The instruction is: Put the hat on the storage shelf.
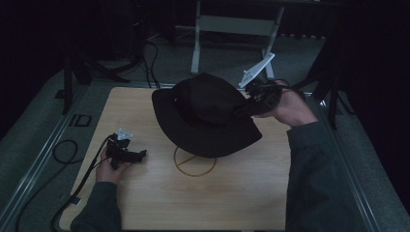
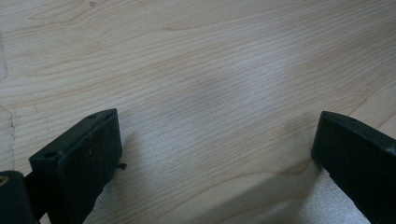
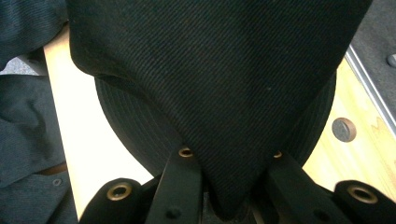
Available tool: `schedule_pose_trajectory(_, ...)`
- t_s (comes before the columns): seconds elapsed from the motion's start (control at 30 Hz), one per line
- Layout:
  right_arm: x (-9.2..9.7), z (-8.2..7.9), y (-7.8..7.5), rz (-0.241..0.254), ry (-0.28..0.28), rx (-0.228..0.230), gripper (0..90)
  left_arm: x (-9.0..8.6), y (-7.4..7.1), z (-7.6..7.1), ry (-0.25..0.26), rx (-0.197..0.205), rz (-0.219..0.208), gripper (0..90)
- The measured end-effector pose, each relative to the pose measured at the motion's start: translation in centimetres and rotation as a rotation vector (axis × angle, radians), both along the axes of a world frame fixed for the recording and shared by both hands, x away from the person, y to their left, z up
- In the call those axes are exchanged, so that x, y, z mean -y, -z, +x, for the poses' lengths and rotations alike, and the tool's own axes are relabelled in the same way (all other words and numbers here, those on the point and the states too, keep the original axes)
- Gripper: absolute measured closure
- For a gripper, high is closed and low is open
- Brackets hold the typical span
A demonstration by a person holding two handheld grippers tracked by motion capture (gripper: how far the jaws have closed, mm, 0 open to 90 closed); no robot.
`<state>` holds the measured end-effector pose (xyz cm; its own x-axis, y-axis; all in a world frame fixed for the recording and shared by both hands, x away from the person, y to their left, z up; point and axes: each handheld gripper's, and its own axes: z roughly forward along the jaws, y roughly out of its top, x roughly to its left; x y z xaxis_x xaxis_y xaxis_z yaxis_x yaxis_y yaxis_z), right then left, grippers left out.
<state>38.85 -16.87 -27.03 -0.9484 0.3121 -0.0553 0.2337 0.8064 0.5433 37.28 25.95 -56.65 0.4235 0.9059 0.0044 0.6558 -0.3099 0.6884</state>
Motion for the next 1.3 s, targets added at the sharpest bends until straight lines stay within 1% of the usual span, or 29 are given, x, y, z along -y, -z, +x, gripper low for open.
schedule_pose_trajectory(0.2, -0.9, 0.1, 0.2, -0.016, -0.006, -0.006, 85.5, 0.0, 0.0, 0.0, 0.000, 0.000, 0.000, 2.0)
schedule_pose_trajectory(0.57, -2.2, 0.5, 0.5, -0.025, -0.020, -0.019, 85.2, 0.0, 0.0, 0.0, 0.000, 0.000, 0.000, 2.0)
schedule_pose_trajectory(0.9, -3.1, 0.7, 1.0, -0.034, -0.017, -0.039, 84.3, 0.0, 0.0, 0.0, 0.000, 0.001, 0.000, 2.0)
schedule_pose_trajectory(1.1, -3.7, 0.9, 1.4, -0.036, -0.022, -0.049, 81.9, 0.0, 0.0, 0.0, -0.001, 0.002, -0.001, 2.0)
schedule_pose_trajectory(1.23, -3.9, 1.0, 1.7, -0.047, -0.019, -0.058, 80.7, 0.0, 0.0, 0.0, 0.000, 0.002, 0.000, 2.0)
schedule_pose_trajectory(1.27, -3.9, 1.1, 1.8, -0.046, -0.019, -0.062, 79.6, 0.0, 0.0, 0.0, 0.000, 0.001, 0.001, 2.0)
schedule_pose_trajectory(1.3, -3.8, 1.2, 2.0, -0.040, -0.014, -0.072, 76.2, 0.0, 0.0, 0.0, 0.000, 0.002, 0.001, 2.0)
